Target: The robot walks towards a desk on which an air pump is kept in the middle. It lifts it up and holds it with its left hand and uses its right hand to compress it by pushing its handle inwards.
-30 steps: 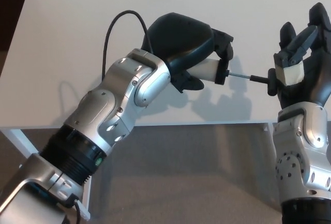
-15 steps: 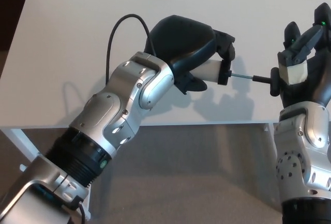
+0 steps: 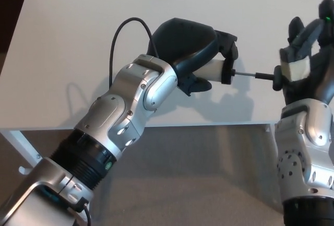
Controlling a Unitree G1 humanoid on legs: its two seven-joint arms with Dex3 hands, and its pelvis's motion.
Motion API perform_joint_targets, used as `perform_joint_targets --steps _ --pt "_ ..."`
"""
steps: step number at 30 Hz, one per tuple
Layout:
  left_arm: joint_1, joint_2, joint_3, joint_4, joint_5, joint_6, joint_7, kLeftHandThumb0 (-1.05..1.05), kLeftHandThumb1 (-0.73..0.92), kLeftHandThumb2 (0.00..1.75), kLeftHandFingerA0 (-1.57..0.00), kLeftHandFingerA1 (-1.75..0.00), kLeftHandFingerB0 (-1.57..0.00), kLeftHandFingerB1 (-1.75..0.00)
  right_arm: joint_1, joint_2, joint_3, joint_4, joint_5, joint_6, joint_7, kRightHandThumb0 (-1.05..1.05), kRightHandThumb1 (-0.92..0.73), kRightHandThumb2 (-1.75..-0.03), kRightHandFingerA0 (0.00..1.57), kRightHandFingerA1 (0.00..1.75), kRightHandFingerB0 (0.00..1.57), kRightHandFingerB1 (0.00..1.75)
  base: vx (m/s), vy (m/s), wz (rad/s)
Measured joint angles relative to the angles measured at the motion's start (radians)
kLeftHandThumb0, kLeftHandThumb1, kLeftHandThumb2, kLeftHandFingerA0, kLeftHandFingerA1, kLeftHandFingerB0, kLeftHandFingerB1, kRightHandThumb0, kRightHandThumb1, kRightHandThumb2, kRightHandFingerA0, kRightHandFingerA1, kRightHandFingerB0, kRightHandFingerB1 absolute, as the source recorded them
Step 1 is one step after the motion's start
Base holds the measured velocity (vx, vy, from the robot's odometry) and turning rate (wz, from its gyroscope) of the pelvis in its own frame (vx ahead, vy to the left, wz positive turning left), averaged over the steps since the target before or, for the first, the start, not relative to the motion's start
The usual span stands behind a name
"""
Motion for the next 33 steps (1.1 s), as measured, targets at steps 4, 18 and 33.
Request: perform_joint_targets --steps 4,18,33 --pt "0.0 0.007 0.002 0.002 -0.015 -0.005 -0.01 -0.29 0.74 0.6 -0.83 -0.61 -0.62 -0.48 0.0 -0.023 0.025 0.009 -0.026 -0.001 0.013 -0.73 -0.87 -0.66 0.23 0.32 0.21 0.29 0.0 0.0 0.0" --pt "0.0 0.016 0.043 0.045 -0.087 -0.1 0.027 -0.15 0.62 0.58 -0.78 -0.63 -0.67 -0.49 -0.019 0.008 0.027 0.006 -0.074 -0.068 -0.017 -0.61 -0.64 -1.04 0.37 0.55 0.17 0.45 0.0 0.0 0.0" --pt "-0.022 0.034 0.058 0.073 -0.12 -0.154 0.046 -0.15 0.7 0.61 -0.74 -1.44 -0.66 -1.07 -0.042 -0.028 0.059 0.023 -0.158 -0.09 -0.058 -0.71 -0.91 -0.68 0.36 0.34 0.32 0.31 0.0 0.0 0.0"
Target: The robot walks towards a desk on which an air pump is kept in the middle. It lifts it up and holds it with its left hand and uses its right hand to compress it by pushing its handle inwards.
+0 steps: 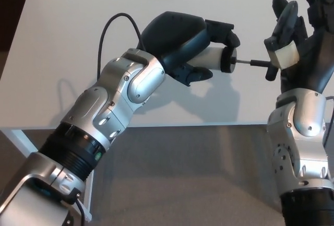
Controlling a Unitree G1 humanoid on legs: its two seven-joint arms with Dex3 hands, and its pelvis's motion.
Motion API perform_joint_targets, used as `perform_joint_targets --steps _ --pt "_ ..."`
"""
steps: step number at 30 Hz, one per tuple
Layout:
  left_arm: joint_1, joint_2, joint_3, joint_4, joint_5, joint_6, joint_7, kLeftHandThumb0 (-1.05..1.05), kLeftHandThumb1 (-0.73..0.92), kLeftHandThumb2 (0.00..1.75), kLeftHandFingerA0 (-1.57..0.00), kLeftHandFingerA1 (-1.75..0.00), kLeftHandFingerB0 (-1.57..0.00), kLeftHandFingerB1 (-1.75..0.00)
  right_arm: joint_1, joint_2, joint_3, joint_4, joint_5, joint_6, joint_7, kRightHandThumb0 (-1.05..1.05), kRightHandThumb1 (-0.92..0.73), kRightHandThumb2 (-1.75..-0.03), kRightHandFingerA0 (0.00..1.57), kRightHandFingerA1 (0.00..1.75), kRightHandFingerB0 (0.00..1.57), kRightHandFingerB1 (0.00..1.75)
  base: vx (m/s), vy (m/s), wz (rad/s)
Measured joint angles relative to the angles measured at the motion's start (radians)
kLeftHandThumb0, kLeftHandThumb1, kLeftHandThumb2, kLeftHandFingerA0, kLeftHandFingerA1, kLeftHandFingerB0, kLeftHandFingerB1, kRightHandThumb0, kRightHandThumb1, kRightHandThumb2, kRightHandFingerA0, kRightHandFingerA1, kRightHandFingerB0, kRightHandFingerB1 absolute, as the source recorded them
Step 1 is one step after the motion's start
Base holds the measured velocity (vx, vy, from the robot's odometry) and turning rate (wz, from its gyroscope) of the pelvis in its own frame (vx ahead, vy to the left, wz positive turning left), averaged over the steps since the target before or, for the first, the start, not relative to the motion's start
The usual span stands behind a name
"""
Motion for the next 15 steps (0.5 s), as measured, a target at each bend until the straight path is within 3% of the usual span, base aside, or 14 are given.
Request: perform_joint_targets --steps 1,2,5,6,8,9,11,12,13,15 --pt "-0.003 0.002 -0.001 0.004 0.0 0.0 -0.001 -0.15 0.7 0.61 -0.74 -1.44 -0.66 -1.07 -0.001 -0.009 0.006 0.001 -0.016 0.0 -0.007 -0.71 -0.91 -0.68 0.36 0.34 0.32 0.31 0.0 0.0 0.0" --pt "-0.006 0.004 -0.002 0.009 0.0 0.0 -0.002 -0.19 0.7 0.61 -0.81 -1.1 -0.74 -0.73 -0.002 -0.018 0.012 0.002 -0.035 0.0 -0.016 -0.72 -0.92 -0.68 0.35 0.33 0.31 0.31 0.0 0.0 0.0" --pt "-0.015 0.012 -0.004 0.029 0.002 0.0 -0.003 -0.19 0.7 0.61 -0.81 -1.1 -0.74 -0.73 -0.002 -0.037 0.028 0.001 -0.077 0.0 -0.035 -0.72 -0.92 -0.68 0.35 0.33 0.31 0.31 0.0 0.0 0.0" --pt "-0.015 0.012 -0.004 0.029 0.002 0.0 -0.003 -0.26 0.66 0.59 -0.74 -0.9 -0.66 -0.62 -0.002 -0.037 0.028 0.001 -0.077 0.0 -0.035 -0.71 -0.91 -0.68 0.37 0.34 0.32 0.31 0.0 0.0 0.0" --pt "-0.019 0.026 -0.011 0.05 0.01 0.001 -0.002 -0.26 0.66 0.59 -0.74 -0.9 -0.66 -0.62 -0.002 -0.05 0.046 -0.012 -0.113 0.0 -0.049 -0.71 -0.91 -0.68 0.37 0.34 0.32 0.31 0.0 0.0 0.0" --pt "-0.018 0.028 -0.012 0.041 0.015 0.012 -0.004 -0.27 0.69 0.6 -0.69 -0.75 -0.58 -0.48 -0.003 -0.053 0.054 -0.015 -0.129 0.0 -0.057 -0.71 -0.92 -0.68 0.37 0.34 0.33 0.32 0.0 0.0 0.0" --pt "-0.017 0.025 -0.014 0.027 0.018 0.025 -0.007 -0.27 0.69 0.6 -0.69 -0.75 -0.58 -0.48 -0.005 -0.053 0.064 -0.016 -0.145 0.001 -0.065 -0.71 -0.92 -0.68 0.37 0.34 0.33 0.32 0.0 0.0 0.0" --pt "-0.014 0.018 -0.016 0.008 0.02 0.043 -0.013 -0.29 0.64 0.58 -0.6 -0.6 -0.5 -0.44 -0.008 -0.052 0.074 -0.016 -0.164 0.001 -0.075 -0.73 -0.78 -1.13 0.35 0.53 0.18 0.43 0.0 0.0 0.0" --pt "-0.014 0.018 -0.016 0.008 0.02 0.043 -0.013 -0.31 0.67 0.59 -0.52 -0.56 -0.44 -0.43 -0.008 -0.052 0.074 -0.016 -0.164 0.001 -0.075 -0.72 -0.77 -1.12 0.35 0.53 0.17 0.43 0.0 0.0 0.0" --pt "-0.011 0.008 -0.019 -0.02 0.024 0.08 -0.029 -0.31 0.67 0.59 -0.52 -0.56 -0.44 -0.43 -0.018 -0.052 0.089 -0.014 -0.198 0.001 -0.096 -0.72 -0.77 -1.12 0.35 0.53 0.17 0.43 0.0 0.0 0.0"
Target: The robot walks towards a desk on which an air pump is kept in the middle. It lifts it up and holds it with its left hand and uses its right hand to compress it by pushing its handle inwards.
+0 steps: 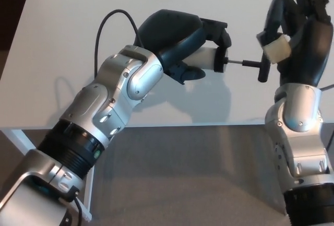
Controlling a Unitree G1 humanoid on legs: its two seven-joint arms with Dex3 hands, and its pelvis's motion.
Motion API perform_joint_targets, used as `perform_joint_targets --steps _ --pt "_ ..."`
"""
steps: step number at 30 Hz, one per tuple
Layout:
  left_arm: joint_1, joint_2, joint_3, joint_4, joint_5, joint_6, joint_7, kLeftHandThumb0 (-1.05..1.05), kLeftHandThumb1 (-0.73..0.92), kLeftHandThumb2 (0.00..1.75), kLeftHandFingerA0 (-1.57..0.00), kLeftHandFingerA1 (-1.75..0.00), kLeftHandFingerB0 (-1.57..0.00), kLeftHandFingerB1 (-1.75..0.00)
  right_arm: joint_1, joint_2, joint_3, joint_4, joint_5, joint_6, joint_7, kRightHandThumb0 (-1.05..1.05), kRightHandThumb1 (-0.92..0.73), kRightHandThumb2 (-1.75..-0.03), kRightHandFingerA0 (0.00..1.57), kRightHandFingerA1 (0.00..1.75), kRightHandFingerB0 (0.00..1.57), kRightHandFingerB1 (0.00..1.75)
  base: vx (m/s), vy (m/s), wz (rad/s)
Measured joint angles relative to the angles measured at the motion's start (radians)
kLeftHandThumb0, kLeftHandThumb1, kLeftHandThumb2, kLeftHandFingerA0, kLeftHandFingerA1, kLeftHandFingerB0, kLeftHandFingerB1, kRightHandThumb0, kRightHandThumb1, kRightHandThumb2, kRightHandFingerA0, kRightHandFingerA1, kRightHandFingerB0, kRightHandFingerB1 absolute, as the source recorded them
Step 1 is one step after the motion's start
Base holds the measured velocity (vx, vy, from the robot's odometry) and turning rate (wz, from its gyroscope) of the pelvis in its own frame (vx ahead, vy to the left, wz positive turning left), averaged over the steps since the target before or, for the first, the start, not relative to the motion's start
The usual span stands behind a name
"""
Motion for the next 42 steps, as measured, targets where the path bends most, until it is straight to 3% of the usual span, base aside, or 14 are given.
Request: perform_joint_targets --steps 1,2,11,12,17,18,22,23,29,33,34,38,39,42 --pt "0.0 -0.005 -0.001 -0.009 0.002 0.014 -0.006 -0.31 0.67 0.59 -0.52 -0.56 -0.44 -0.43 -0.003 0.0 0.003 0.001 -0.01 0.0 -0.007 -0.72 -0.77 -1.12 0.35 0.53 0.17 0.43 0.0 0.0 0.0" --pt "0.0 -0.01 -0.001 -0.018 0.003 0.029 -0.013 -0.28 0.67 0.59 -0.39 -0.48 -0.35 -0.41 -0.005 0.0 0.006 0.003 -0.019 0.0 -0.016 -0.73 -0.92 -0.69 0.39 0.35 0.33 0.33 0.0 0.0 0.0" --pt "0.004 -0.036 -0.002 -0.067 0.013 0.133 -0.067 -0.22 0.69 0.6 -0.79 -0.91 -0.69 -0.62 -0.011 0.006 0.012 0.012 -0.077 -0.002 -0.076 -0.71 -0.91 -0.7 0.35 0.34 0.3 0.32 0.0 0.0 0.0" --pt "0.004 -0.032 -0.002 -0.068 0.014 0.134 -0.068 -0.1 0.66 0.54 -0.66 -1.75 -0.54 -1.52 -0.011 0.006 0.012 0.011 -0.079 -0.003 -0.079 -0.74 -0.92 -0.7 0.33 0.34 0.3 0.31 0.0 0.0 0.0" --pt "0.001 0.025 0.004 -0.031 0.013 0.097 -0.05 -0.01 0.66 0.49 -0.66 -1.73 -0.47 -1.53 -0.003 -0.014 -0.01 -0.009 -0.081 -0.01 -0.08 -0.76 -0.92 -0.69 0.32 0.35 0.29 0.31 0.0 0.0 0.0" --pt "0.0 0.048 0.021 -0.014 0.011 0.081 -0.038 -0.13 0.57 0.58 -0.77 -1.4 -0.82 -0.73 0.015 -0.033 -0.025 -0.023 -0.079 -0.013 -0.074 -0.75 -0.92 -0.7 0.33 0.35 0.28 0.31 0.0 0.0 0.0" --pt "-0.001 0.085 0.048 -0.001 0.006 0.066 -0.019 -0.15 0.57 0.58 -0.75 -1.41 -0.82 -0.73 0.051 -0.056 -0.046 -0.044 -0.072 -0.013 -0.062 -0.76 -0.91 -0.68 0.35 0.34 0.3 0.31 0.0 0.0 0.0" --pt "-0.001 0.088 0.05 0.0 0.006 0.062 -0.015 -0.03 0.7 0.5 -0.63 -1.69 -0.47 -1.48 0.059 -0.059 -0.047 -0.048 -0.071 -0.013 -0.058 -0.74 -0.92 -0.68 0.31 0.32 0.29 0.3 0.0 0.0 0.0" --pt "-0.008 0.104 0.058 0.044 -0.008 0.018 0.007 0.01 0.71 0.51 -0.64 -1.75 -0.44 -1.55 0.102 -0.073 -0.051 -0.111 -0.054 -0.012 -0.02 -0.74 -0.92 -0.71 0.26 0.31 0.21 0.28 0.0 0.0 0.0" --pt "0.005 0.144 0.092 0.015 -0.017 0.001 0.018 -0.06 0.78 0.63 -0.67 -1.74 -0.57 -1.43 0.156 -0.112 -0.057 -0.196 -0.039 -0.01 0.021 -0.73 -0.92 -0.68 0.27 0.31 0.24 0.28 0.0 0.0 0.0" --pt "0.02 0.163 0.113 -0.019 -0.023 -0.002 0.018 -0.18 0.81 0.66 -0.83 -1.66 -0.84 -0.59 0.18 -0.129 -0.062 -0.232 -0.034 -0.01 0.036 -0.7 -0.89 -0.67 0.3 0.32 0.25 0.29 0.0 0.0 0.0" --pt "0.114 0.225 0.186 -0.157 -0.053 -0.017 0.016 -0.18 0.81 0.66 -0.83 -1.66 -0.84 -0.59 0.28 -0.188 -0.077 -0.359 -0.012 -0.01 0.088 -0.7 -0.89 -0.67 0.3 0.32 0.25 0.29 0.0 0.0 0.0" --pt "0.148 0.239 0.204 -0.196 -0.063 -0.021 0.014 -0.26 0.78 0.64 -1.02 -1.29 -0.64 -0.44 0.312 -0.2 -0.08 -0.393 -0.005 -0.01 0.1 -0.72 -0.86 -0.67 0.31 0.32 0.26 0.29 0.0 0.0 0.0" --pt "0.179 0.252 0.221 -0.231 -0.071 -0.025 0.011 -0.26 0.78 0.64 -1.02 -1.29 -0.64 -0.44 0.341 -0.209 -0.084 -0.422 0.002 -0.011 0.11 -0.72 -0.86 -0.67 0.31 0.32 0.26 0.29 0.0 0.0 0.0"
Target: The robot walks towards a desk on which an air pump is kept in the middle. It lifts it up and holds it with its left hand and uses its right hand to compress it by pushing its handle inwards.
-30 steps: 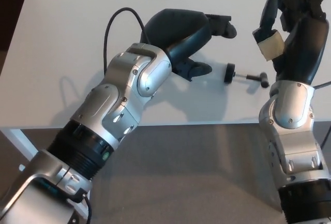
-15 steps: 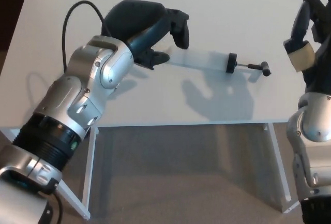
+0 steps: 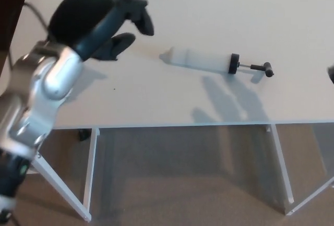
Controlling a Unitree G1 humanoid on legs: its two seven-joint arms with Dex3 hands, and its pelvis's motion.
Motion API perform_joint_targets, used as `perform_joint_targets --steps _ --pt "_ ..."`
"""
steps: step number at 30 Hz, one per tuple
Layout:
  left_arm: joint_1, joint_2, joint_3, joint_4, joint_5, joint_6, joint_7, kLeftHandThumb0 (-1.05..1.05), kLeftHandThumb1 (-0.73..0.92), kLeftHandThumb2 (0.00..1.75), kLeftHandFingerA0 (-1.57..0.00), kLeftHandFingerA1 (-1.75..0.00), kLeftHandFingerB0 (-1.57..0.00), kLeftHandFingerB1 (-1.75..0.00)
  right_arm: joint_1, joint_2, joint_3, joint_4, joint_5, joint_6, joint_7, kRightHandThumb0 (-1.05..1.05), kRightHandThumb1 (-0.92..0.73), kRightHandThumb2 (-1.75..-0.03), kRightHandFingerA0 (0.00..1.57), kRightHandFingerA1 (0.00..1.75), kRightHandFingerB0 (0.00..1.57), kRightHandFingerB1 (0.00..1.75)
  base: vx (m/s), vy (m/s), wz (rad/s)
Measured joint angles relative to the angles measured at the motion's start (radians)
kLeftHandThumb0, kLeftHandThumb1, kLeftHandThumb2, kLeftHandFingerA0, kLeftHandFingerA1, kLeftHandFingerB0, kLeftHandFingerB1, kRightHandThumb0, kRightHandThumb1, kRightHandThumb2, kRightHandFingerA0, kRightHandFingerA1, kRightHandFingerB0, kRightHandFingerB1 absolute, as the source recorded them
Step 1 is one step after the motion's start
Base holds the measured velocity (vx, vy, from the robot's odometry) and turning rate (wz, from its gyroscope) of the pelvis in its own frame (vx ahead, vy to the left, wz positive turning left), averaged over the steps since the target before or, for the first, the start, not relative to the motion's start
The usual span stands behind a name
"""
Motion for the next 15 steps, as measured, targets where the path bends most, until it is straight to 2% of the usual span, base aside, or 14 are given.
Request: perform_joint_targets --steps 1,3,4,8,9,11,12,14,15 --pt "0.056 0.021 0.031 -0.061 -0.018 -0.005 -0.007 -0.67 0.65 0.6 -0.28 -0.36 -0.25 -0.3 0.053 -0.014 -0.008 -0.045 0.009 -0.001 0.016 -0.72 -0.89 -0.68 0.28 0.32 0.23 0.29 0.0 0.0 0.0" --pt "0.109 0.038 0.06 -0.116 -0.035 -0.01 -0.014 -0.67 0.65 0.6 -0.28 -0.36 -0.25 -0.3 0.103 -0.028 -0.017 -0.085 0.021 -0.002 0.031 -0.72 -0.89 -0.68 0.28 0.32 0.23 0.29 0.0 0.0 0.0" --pt "0.165 0.048 0.09 -0.156 -0.054 -0.017 -0.021 -0.71 0.65 0.6 -0.2 -0.33 -0.23 -0.29 0.152 -0.033 -0.026 -0.111 0.031 -0.007 0.042 -0.68 -0.91 -0.68 0.31 0.34 0.25 0.3 0.0 0.0 0.0" --pt "0.31 0.057 0.157 -0.218 -0.094 -0.032 -0.037 -0.73 0.64 0.6 -0.18 -0.33 -0.22 -0.29 0.268 -0.036 -0.049 -0.143 0.047 -0.019 0.058 -0.68 -0.92 -0.68 0.31 0.36 0.27 0.32 0.0 0.0 0.0" --pt "0.371 0.057 0.184 -0.238 -0.108 -0.037 -0.043 -0.38 0.33 0.95 0.0 -0.49 0.0 -0.47 0.312 -0.036 -0.059 -0.152 0.053 -0.025 0.063 -0.66 -0.91 -0.67 0.32 0.36 0.28 0.32 0.0 0.0 0.0" --pt "0.485 0.057 0.232 -0.266 -0.138 -0.046 -0.056 -0.38 0.33 0.95 0.0 -0.49 0.0 -0.47 0.394 -0.037 -0.075 -0.162 0.065 -0.036 0.072 -0.66 -0.91 -0.67 0.32 0.36 0.28 0.32 0.0 0.0 0.0" --pt "0.541 0.057 0.256 -0.275 -0.153 -0.053 -0.063 -0.78 0.5 0.86 -0.05 -0.26 -0.1 -0.29 0.433 -0.037 -0.082 -0.165 0.072 -0.042 0.077 -0.62 -0.9 -0.67 0.3 0.36 0.26 0.32 0.0 0.0 0.0" --pt "0.596 0.056 0.281 -0.281 -0.167 -0.059 -0.07 -0.78 0.5 0.86 -0.05 -0.26 -0.1 -0.29 0.47 -0.037 -0.088 -0.165 0.078 -0.049 0.081 -0.62 -0.9 -0.67 0.3 0.36 0.26 0.32 0.0 0.0 0.0" --pt "0.703 0.053 0.331 -0.291 -0.199 -0.069 -0.089 -0.84 0.62 0.6 -0.06 -0.26 -0.13 -0.25 0.541 -0.037 -0.099 -0.166 0.087 -0.062 0.089 -0.64 -0.89 -0.67 0.3 0.36 0.26 0.32 0.0 0.0 0.0"
